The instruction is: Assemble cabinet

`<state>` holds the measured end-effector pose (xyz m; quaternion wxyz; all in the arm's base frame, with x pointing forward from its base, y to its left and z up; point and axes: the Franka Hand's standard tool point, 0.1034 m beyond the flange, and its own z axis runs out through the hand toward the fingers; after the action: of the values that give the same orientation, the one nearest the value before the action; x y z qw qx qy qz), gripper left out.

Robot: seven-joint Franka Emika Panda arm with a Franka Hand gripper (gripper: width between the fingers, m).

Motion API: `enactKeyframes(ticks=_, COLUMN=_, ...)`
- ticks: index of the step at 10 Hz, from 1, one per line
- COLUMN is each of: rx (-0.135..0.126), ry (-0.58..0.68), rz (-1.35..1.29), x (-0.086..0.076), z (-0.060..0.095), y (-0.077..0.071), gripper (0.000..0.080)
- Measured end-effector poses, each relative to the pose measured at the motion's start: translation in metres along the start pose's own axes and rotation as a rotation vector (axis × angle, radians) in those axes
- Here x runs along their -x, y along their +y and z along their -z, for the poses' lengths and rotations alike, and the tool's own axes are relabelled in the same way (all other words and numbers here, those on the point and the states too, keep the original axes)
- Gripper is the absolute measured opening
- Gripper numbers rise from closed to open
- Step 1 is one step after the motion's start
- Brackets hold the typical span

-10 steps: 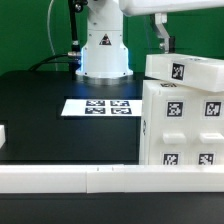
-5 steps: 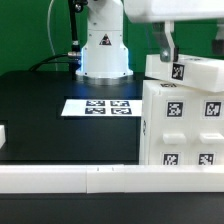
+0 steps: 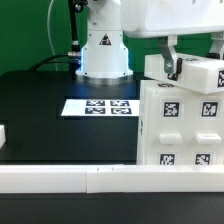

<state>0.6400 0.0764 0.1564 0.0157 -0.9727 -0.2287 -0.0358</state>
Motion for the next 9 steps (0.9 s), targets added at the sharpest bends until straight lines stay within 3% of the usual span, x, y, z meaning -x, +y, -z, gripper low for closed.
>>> enactKeyframes(ticks=4, rx=0.000, ry=0.000, rz=-0.323, x=0.0003, z=-0.0001, y=0.0005, gripper=0.0555)
enactKeyframes(ticks=7, rx=0.013, ry=0.051, rz=-0.939, x=0.0014, z=0.0005, y=-0.0011, gripper=0.0556)
enactKeyframes(ticks=9, rx=0.009, ry=0.054, rz=-1.134, x=0.0023, z=0.0003, y=0.0012, gripper=0.0557)
